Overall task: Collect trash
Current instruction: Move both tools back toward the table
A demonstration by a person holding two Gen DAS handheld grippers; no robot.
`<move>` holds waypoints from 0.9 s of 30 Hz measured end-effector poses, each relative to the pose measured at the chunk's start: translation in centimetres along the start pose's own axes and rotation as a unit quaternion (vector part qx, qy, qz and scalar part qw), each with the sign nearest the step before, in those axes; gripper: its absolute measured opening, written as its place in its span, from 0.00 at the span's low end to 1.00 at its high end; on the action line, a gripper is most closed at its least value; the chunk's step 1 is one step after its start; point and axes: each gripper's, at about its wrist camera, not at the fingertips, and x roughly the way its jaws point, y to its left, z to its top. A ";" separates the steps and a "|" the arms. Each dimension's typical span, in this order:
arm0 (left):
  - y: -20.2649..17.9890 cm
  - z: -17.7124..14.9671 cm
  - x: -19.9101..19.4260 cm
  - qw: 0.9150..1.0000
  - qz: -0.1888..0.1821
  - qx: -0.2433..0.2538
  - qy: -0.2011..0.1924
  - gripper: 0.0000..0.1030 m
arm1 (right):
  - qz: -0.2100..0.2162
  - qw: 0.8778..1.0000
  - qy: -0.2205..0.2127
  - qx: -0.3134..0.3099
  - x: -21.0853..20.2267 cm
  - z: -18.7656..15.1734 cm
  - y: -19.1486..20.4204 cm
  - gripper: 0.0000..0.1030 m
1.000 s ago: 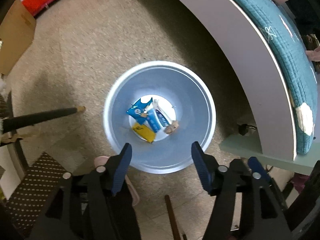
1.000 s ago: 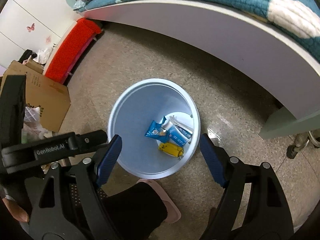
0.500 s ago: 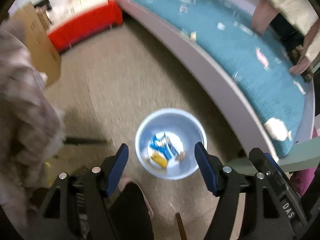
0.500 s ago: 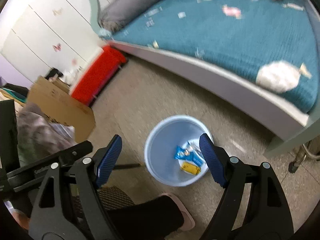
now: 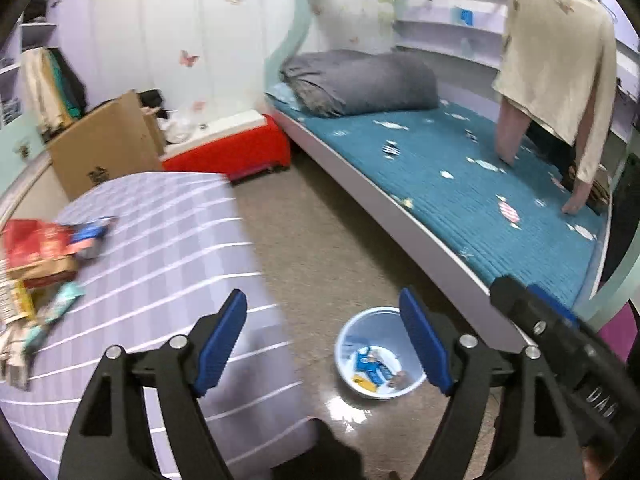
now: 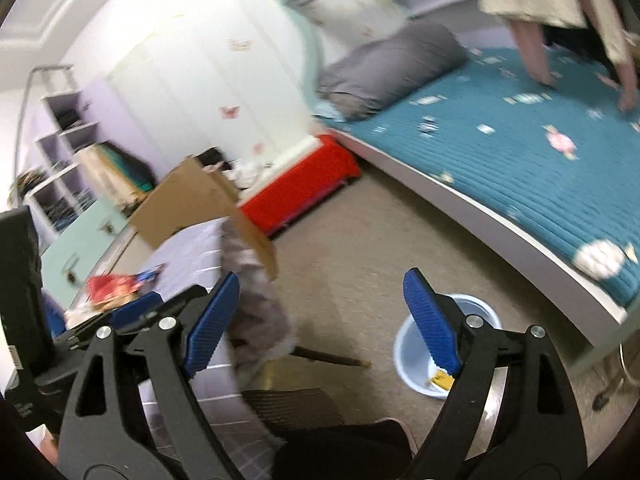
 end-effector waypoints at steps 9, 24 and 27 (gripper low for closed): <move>13.2 -1.5 -6.3 0.998 0.049 -0.030 -0.027 0.78 | 0.068 0.989 0.069 -0.113 4.3 -1.5 12.3 0.81; 28.7 -4.7 -1.0 0.990 0.079 -0.086 0.074 0.78 | 0.096 0.966 0.158 -0.183 12.6 -5.3 22.5 0.83; 29.7 -5.2 0.3 0.989 0.084 -0.090 0.087 0.78 | 0.095 0.964 0.165 -0.186 13.6 -5.7 23.2 0.83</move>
